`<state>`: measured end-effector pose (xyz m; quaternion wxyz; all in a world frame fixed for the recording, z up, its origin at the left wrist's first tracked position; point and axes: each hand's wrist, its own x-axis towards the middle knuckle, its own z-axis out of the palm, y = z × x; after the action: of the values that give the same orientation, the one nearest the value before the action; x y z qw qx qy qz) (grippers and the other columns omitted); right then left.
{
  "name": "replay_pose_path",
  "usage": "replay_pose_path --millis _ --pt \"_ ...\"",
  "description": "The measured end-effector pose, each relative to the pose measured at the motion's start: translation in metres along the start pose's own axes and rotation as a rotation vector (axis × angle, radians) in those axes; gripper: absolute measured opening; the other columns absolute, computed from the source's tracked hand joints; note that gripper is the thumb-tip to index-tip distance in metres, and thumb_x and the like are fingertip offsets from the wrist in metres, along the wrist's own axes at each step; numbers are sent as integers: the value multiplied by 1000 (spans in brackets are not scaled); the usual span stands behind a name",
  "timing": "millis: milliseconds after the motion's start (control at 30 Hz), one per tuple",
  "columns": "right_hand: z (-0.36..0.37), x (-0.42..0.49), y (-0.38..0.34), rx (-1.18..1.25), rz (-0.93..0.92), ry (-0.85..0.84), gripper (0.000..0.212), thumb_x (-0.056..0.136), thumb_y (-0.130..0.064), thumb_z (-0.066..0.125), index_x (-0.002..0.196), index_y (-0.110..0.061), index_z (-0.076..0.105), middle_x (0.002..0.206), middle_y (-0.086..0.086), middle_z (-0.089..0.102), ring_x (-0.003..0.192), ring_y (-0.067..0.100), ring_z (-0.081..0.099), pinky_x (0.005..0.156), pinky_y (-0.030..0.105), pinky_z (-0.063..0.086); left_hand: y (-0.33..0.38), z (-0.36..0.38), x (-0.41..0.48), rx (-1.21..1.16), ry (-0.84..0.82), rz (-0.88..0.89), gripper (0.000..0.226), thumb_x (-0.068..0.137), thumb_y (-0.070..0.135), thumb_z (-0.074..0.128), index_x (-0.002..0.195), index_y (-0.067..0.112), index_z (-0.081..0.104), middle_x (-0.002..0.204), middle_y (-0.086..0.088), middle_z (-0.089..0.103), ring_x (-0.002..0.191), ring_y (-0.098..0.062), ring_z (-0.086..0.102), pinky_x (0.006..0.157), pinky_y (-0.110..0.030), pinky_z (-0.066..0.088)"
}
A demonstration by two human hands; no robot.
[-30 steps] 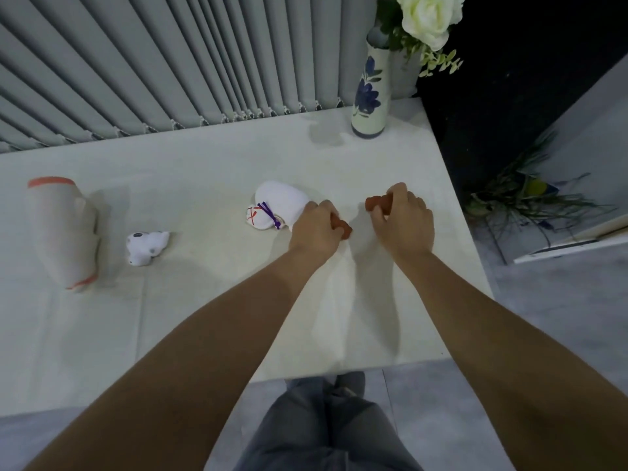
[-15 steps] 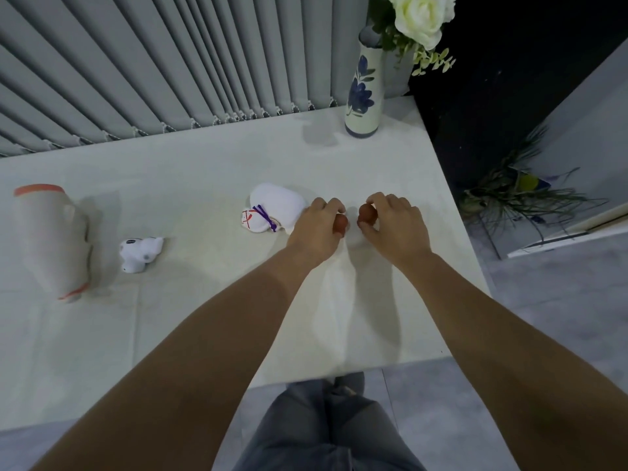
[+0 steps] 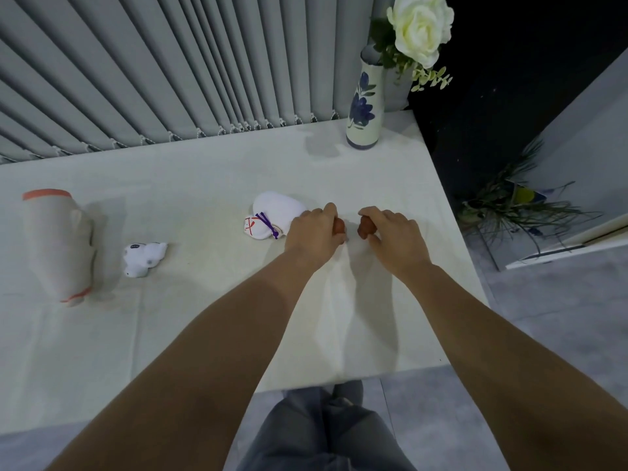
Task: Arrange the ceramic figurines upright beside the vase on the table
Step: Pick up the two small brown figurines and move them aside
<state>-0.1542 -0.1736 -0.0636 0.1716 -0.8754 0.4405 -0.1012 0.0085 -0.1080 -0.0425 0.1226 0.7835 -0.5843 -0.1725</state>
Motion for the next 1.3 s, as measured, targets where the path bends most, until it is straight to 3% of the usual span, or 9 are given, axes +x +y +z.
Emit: replay_pose_path --millis 167,367,567,733,933,1033,1300 --pt "-1 -2 -1 -6 26 10 38 85 -11 53 120 -26 53 93 -8 67 87 26 58 77 40 44 -1 7 -2 45 34 66 37 90 35 59 116 12 49 96 -10 68 89 -35 61 70 -35 38" --pt "2 -3 4 97 9 -18 44 87 -12 54 129 -23 49 97 -13 67 90 19 64 81 40 51 -6 0 -2 84 36 128 29 89 25 57 116 17 54 98 -8 65 93 -33 56 73 -35 36" --pt "-3 -4 2 150 67 -61 45 91 -14 53 133 -25 45 105 -10 67 97 22 65 81 33 51 -6 -3 0 128 18 113 39 86 37 64 114 12 53 106 -8 61 100 -30 55 78 -36 40" --pt "-6 -7 2 201 89 -96 50 91 -17 56 137 -28 37 111 -10 64 104 18 62 87 35 52 -14 -2 -2 -32 -70 172 40 84 17 65 121 16 51 106 -4 66 98 -30 60 83 -44 51" --pt "-5 -4 3 215 98 -84 31 91 -18 55 118 -29 45 100 -17 64 97 15 64 82 34 53 -11 -5 1 -117 -66 101 29 86 18 64 113 14 56 102 -1 70 95 -24 61 79 -41 52" --pt "-5 -2 1 214 102 -79 29 91 -19 56 117 -27 46 100 -16 65 96 16 64 80 35 53 -9 -3 3 -148 -75 76 29 86 19 65 113 15 57 103 2 70 96 -21 62 78 -36 51" --pt "-12 11 -2 181 99 -63 31 91 -16 55 121 -23 48 103 -11 67 97 20 66 80 38 54 6 -6 18 -152 -48 31 28 87 18 63 114 15 56 103 -4 68 98 -27 63 83 -43 52"
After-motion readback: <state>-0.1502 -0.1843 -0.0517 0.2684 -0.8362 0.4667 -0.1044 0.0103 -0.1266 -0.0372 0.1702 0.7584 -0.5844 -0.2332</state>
